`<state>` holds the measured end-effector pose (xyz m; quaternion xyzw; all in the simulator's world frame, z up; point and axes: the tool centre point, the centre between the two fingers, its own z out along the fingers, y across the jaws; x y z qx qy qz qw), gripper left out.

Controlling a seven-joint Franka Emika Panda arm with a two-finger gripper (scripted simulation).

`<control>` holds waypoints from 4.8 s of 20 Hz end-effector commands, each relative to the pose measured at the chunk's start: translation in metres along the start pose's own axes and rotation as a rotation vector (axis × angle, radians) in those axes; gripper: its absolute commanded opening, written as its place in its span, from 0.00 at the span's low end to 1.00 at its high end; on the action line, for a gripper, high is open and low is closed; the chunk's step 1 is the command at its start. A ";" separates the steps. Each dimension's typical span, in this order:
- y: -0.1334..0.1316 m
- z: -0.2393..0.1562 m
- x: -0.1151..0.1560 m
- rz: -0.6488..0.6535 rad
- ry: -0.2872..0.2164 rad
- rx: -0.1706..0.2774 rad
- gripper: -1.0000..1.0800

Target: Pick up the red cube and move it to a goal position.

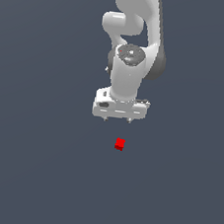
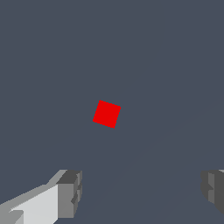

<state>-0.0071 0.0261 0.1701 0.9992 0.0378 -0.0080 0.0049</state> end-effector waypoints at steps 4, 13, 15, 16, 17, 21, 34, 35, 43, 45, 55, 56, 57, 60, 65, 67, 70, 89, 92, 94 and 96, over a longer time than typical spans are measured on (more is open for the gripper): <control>-0.001 0.003 0.001 0.005 0.000 0.000 0.96; -0.009 0.041 0.009 0.085 0.004 0.003 0.96; -0.012 0.055 0.013 0.114 0.005 0.003 0.96; -0.014 0.063 0.015 0.130 0.006 0.004 0.96; -0.016 0.071 0.017 0.147 0.007 0.004 0.96; -0.022 0.103 0.026 0.214 0.010 0.007 0.96; -0.029 0.149 0.042 0.312 0.015 0.011 0.96; -0.029 0.149 0.042 0.312 0.015 0.011 0.96; -0.029 0.149 0.042 0.312 0.015 0.011 0.00; -0.029 0.149 0.042 0.312 0.015 0.011 0.00; -0.030 0.130 0.037 0.312 0.015 0.011 0.00; -0.030 0.125 0.036 0.312 0.015 0.011 0.00; -0.030 0.120 0.034 0.312 0.015 0.011 0.00; -0.031 0.101 0.029 0.312 0.015 0.011 0.00; -0.032 0.059 0.018 0.312 0.015 0.012 0.00; -0.033 0.038 0.012 0.312 0.015 0.012 0.00; -0.034 0.006 0.004 0.312 0.015 0.012 0.00; -0.039 -0.161 -0.035 0.313 0.015 0.011 0.00; -0.040 -0.170 -0.036 0.313 0.015 0.011 0.00; -0.040 -0.173 -0.036 0.313 0.015 0.011 0.00; -0.040 -0.174 -0.036 0.313 0.015 0.011 0.00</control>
